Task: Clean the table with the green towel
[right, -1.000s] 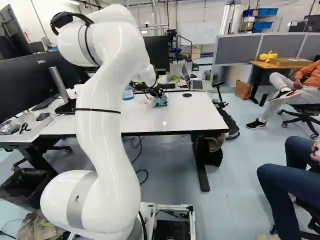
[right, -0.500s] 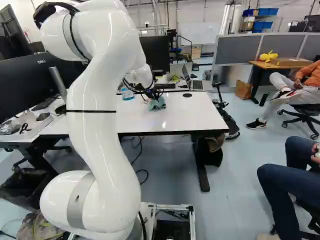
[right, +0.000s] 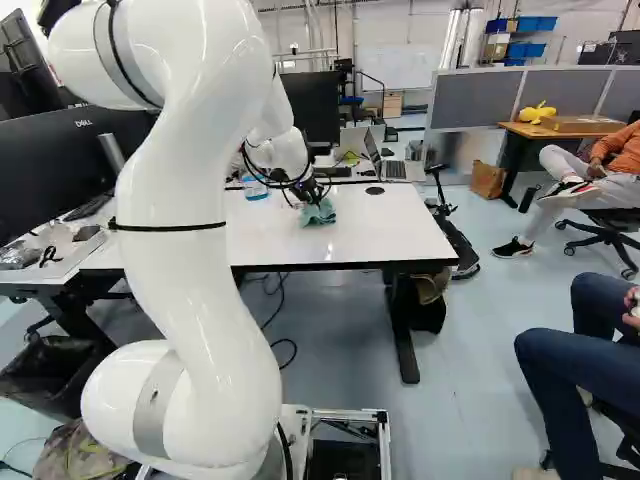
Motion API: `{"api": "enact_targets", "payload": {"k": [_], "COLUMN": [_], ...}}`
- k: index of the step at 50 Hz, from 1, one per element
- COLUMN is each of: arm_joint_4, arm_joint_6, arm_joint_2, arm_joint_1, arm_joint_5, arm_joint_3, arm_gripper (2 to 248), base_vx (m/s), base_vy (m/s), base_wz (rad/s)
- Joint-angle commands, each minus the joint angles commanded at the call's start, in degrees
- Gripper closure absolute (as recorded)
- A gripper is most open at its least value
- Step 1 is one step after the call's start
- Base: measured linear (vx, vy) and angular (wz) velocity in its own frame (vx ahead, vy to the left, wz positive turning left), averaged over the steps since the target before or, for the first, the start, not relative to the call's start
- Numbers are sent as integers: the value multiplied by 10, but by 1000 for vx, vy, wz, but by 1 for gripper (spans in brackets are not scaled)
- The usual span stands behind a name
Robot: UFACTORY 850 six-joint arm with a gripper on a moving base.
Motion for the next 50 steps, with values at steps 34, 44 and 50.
{"api": "enact_targets", "payload": {"k": [34,44,50], "arm_joint_4": [0,0,0], "arm_joint_6": [0,0,0], "arm_joint_2": [0,-9,-21], "arm_joint_1": [-56,-71,-74], "arm_joint_5": [0,0,0], "arm_joint_3": [0,-12,-27], "arm_gripper": [213,213,213], "base_vx": [0,0,0], "base_vy": [0,0,0], "base_wz": [0,0,0]}}
